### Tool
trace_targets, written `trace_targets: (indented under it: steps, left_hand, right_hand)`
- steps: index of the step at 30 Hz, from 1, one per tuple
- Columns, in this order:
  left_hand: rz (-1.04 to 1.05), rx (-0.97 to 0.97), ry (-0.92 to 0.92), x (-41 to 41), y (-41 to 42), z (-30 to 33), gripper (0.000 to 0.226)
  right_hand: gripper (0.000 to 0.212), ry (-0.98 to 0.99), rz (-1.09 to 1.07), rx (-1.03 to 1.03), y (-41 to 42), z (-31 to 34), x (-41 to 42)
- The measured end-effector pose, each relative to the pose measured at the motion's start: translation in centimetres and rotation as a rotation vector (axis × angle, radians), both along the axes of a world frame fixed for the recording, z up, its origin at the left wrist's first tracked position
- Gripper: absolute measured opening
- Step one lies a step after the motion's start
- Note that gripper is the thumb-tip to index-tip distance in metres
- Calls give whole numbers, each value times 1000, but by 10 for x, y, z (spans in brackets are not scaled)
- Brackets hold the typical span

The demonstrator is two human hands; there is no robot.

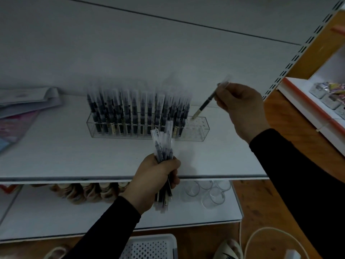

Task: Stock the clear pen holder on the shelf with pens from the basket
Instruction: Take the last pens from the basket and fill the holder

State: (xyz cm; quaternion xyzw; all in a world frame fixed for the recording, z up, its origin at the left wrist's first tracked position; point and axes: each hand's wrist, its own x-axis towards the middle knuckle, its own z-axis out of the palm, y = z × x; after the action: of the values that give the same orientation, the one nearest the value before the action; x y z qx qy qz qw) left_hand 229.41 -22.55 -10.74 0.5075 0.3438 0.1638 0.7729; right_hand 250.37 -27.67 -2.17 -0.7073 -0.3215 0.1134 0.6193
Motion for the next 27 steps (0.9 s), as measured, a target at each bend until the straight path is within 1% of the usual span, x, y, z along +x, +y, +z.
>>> trace_targets:
  steps: [3, 6, 8, 13, 17, 22, 27]
  left_hand:
    - [-6, 17, 6, 0, 0, 0, 15]
    - [0, 27, 6, 0, 1, 0, 15]
    - [6, 27, 5, -1, 2, 0, 14]
    - [6, 24, 4, -1, 2, 2, 14]
    - [7, 11, -7, 0, 1, 3, 16]
    - [13, 18, -12, -1, 1, 3, 17]
    - [6, 19, -13, -1, 1, 3, 17]
  right_hand:
    - [15, -113, -40, -31, 11, -2, 1]
    - [11, -173, -88, -64, 17, -4, -3]
    - [8, -219, -82, -96, 20, -6, -4]
    - [17, -402, -49, -213, 25, -10, -10]
    - [25, -496, -3, -292, 30, -17, -13]
    - [28, -512, 26, -289, 32, -18, -15]
    - [30, -471, 25, -318, 32, -21, -13]
